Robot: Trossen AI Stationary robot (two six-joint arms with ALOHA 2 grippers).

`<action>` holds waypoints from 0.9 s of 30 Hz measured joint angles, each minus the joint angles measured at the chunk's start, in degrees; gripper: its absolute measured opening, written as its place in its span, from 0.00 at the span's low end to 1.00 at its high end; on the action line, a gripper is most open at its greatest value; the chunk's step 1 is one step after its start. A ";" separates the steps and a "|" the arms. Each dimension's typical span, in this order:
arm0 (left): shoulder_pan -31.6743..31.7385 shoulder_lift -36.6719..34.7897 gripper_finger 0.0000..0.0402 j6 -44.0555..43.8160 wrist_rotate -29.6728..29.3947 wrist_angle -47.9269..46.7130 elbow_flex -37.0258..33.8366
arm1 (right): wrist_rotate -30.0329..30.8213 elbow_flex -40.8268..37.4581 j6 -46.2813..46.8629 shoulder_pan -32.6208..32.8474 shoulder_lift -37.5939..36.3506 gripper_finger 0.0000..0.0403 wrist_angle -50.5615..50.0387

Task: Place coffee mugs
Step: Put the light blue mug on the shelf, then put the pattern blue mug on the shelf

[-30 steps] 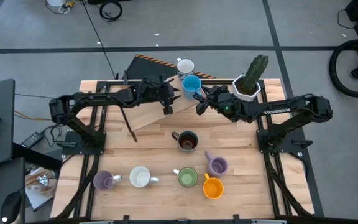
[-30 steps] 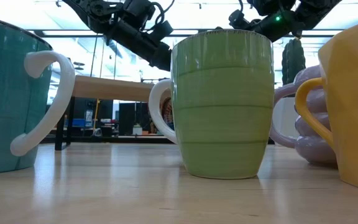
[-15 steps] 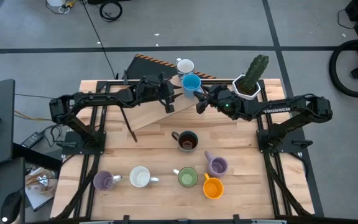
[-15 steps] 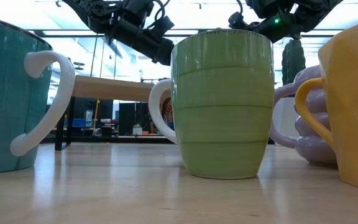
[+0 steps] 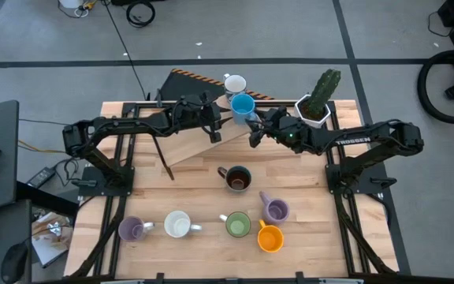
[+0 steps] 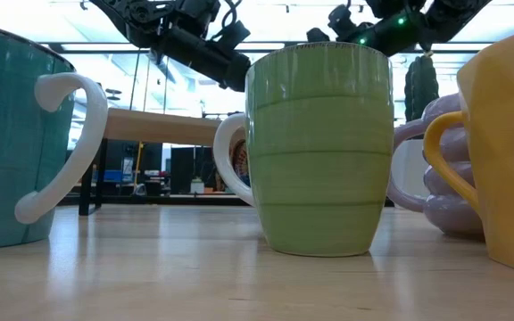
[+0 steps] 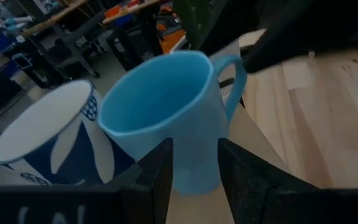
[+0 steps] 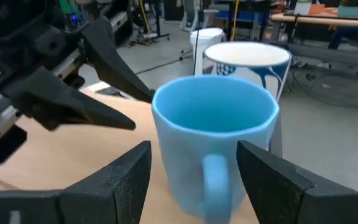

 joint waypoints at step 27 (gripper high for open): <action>-20.35 -9.19 0.33 -9.31 2.47 -23.94 -0.04 | -10.67 0.02 -7.87 9.51 -16.33 0.60 -23.31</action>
